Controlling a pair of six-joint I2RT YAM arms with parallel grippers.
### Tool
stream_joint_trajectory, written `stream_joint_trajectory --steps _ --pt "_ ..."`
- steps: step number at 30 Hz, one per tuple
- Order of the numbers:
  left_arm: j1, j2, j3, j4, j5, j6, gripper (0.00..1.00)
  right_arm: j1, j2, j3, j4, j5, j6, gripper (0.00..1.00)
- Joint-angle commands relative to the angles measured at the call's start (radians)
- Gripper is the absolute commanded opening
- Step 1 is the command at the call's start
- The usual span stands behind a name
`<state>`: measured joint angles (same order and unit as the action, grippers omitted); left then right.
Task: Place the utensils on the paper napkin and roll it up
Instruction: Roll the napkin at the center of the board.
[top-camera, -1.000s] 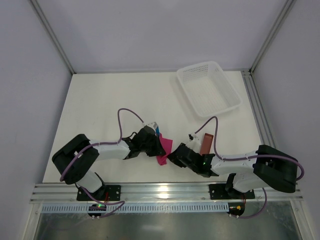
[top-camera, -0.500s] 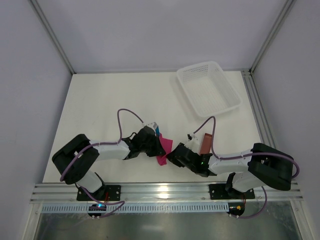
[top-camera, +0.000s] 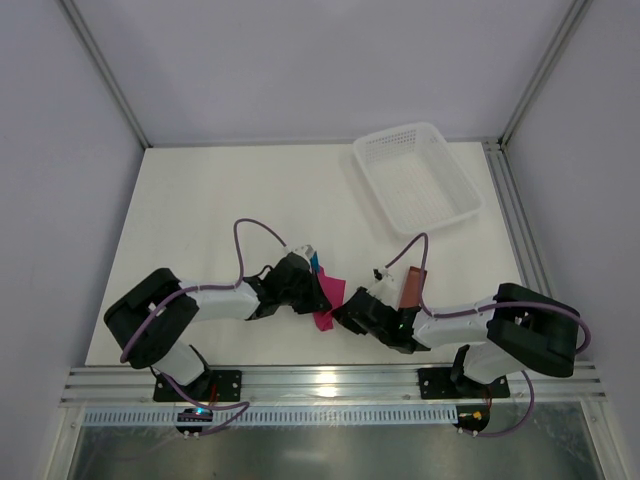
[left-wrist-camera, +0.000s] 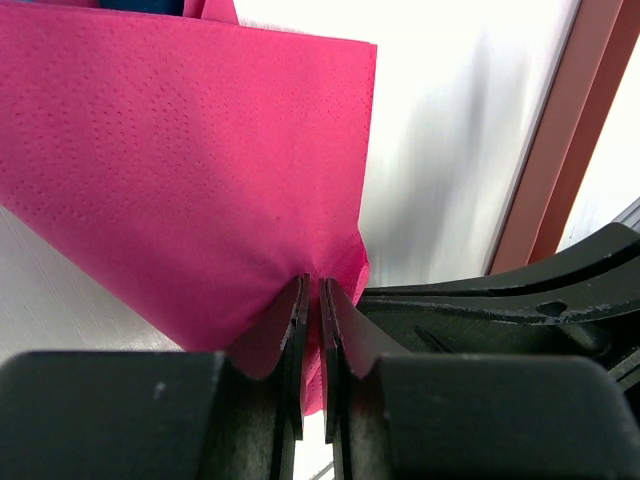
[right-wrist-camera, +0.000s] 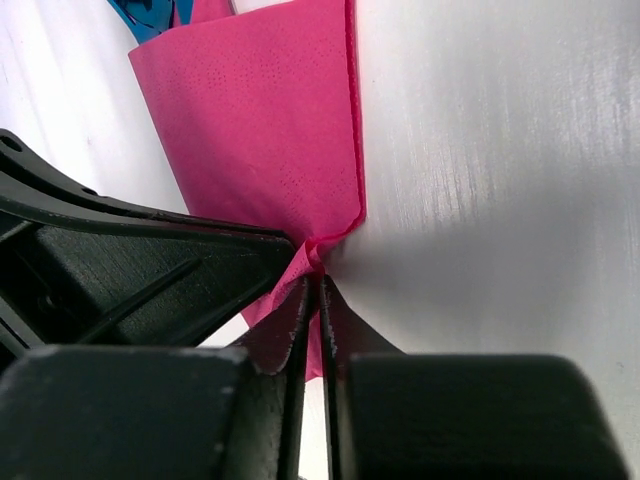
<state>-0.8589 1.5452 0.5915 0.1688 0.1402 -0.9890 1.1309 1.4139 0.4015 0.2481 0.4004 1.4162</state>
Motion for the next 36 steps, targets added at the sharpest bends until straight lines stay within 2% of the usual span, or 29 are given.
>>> stream_joint_trajectory --steps 1,2,11,23,27,36 --pt "-0.003 0.009 -0.018 -0.006 0.004 0.003 0.12 0.006 -0.004 0.031 0.022 0.035 0.018 0.07" --pt "-0.003 0.01 -0.016 -0.009 0.002 0.004 0.12 0.006 -0.013 0.031 0.005 0.034 0.018 0.04" --pt "-0.003 0.027 -0.012 -0.028 -0.014 0.015 0.12 0.035 -0.113 0.01 -0.093 0.078 0.004 0.04" --pt "-0.002 0.016 -0.007 -0.04 -0.017 0.015 0.11 0.058 -0.111 -0.006 -0.087 0.083 -0.005 0.04" --pt "-0.002 0.019 -0.002 -0.037 -0.013 0.013 0.11 0.058 -0.124 0.008 -0.084 0.095 0.004 0.18" --pt "-0.003 0.018 -0.009 -0.017 0.002 0.003 0.12 0.058 -0.064 0.022 -0.023 0.087 0.026 0.22"
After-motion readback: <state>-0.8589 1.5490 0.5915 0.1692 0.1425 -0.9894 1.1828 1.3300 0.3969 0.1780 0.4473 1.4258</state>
